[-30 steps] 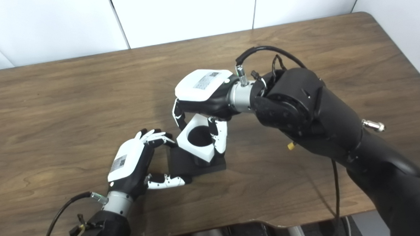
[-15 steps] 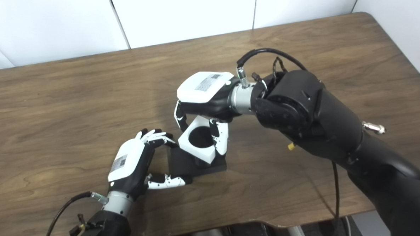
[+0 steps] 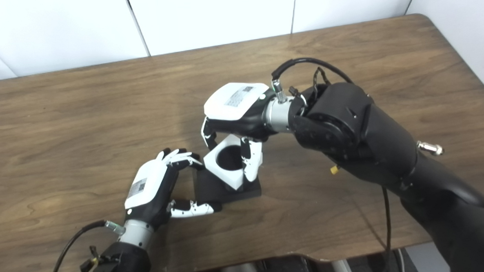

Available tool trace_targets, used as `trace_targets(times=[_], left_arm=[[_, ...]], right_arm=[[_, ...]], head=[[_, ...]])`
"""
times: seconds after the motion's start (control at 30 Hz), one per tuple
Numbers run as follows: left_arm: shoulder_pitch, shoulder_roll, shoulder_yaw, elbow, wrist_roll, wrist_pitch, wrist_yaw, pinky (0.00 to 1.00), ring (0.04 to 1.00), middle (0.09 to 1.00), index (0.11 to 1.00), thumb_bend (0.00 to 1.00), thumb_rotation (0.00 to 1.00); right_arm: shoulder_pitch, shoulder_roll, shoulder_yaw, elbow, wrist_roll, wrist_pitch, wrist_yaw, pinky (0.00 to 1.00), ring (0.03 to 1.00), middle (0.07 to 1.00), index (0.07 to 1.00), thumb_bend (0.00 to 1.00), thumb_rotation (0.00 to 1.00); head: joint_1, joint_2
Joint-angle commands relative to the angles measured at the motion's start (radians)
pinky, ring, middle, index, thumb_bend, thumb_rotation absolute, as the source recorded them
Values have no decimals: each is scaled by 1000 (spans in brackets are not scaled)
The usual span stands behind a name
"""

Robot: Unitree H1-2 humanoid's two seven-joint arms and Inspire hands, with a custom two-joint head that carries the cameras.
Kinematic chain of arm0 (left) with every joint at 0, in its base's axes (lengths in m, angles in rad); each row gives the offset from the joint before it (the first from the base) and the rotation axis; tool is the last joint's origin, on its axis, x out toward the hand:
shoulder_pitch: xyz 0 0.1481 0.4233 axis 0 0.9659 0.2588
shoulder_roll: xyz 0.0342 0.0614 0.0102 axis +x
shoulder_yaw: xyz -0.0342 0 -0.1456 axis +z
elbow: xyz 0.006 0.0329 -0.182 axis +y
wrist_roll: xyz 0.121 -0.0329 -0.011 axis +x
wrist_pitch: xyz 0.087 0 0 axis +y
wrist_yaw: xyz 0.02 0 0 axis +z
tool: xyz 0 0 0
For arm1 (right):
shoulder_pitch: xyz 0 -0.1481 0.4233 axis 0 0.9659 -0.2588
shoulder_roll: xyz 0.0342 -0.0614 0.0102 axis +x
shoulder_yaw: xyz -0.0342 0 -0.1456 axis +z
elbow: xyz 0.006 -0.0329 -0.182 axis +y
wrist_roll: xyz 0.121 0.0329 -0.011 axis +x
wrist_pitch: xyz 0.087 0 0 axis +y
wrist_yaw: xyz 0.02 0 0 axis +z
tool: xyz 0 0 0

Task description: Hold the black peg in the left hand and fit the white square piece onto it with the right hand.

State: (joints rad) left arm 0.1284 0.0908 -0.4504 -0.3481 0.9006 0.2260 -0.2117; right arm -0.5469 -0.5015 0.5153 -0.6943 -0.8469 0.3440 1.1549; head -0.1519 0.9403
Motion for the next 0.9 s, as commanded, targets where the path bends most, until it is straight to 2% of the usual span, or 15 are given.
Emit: trace_targets(times=[0.0, 0.27, 0.73, 0.87], left_arm=[[-5, -4, -3, -9, -1, 3, -15, 1000, 898, 809, 489, 507, 54], [-6, -4, -3, -9, 0, 4, -16, 1000, 898, 808, 489, 507, 55], [-6, -3, -3, -9, 11, 7, -17, 1000, 892, 802, 489, 507, 56], [-9, 1, -8, -13, 37, 17, -30, 1000, 904, 827, 495, 509, 66]], right_arm=[[-36, -1, -22, -11, -2, -30, 16, 986, 844, 764, 614, 999, 466], [-35, -5, -31, -14, 4, -35, 12, 984, 846, 765, 613, 1000, 537], [-33, -7, -48, -14, 16, -31, 6, 987, 844, 760, 614, 1000, 517], [-31, -4, -54, -16, 21, -27, 7, 986, 847, 759, 613, 1000, 518]], head=[[0, 0], [0, 4], [0, 5], [3, 4]])
